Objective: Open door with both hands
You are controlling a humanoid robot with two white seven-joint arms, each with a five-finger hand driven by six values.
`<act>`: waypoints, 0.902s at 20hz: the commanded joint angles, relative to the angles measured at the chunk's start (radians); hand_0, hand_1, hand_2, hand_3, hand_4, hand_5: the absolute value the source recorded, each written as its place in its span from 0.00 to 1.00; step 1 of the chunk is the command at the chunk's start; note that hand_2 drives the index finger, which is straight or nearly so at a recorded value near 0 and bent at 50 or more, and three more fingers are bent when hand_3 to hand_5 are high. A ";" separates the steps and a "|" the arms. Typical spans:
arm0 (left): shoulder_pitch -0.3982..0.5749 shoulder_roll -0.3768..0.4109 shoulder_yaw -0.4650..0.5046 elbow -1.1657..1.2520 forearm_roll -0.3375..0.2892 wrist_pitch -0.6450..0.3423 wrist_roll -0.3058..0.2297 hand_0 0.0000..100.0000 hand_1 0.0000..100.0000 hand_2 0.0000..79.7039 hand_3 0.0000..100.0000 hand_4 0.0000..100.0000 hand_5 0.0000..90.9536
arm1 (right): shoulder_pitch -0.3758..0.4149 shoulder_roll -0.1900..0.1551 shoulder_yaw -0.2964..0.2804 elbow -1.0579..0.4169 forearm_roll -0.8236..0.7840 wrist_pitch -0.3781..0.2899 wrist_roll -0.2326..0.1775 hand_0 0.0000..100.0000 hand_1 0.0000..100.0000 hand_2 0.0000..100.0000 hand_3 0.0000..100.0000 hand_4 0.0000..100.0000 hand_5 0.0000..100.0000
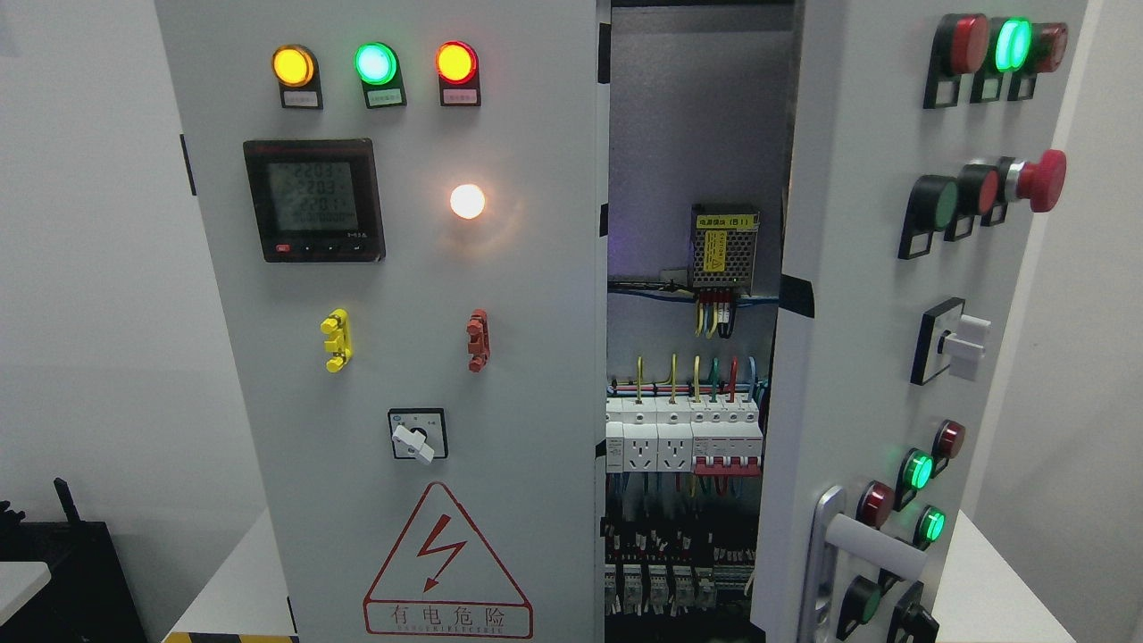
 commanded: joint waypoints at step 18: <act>-0.158 0.895 0.274 -0.209 0.630 0.224 -0.258 0.00 0.00 0.00 0.00 0.03 0.00 | 0.000 0.000 0.015 -0.001 0.014 0.000 -0.001 0.00 0.00 0.00 0.00 0.00 0.00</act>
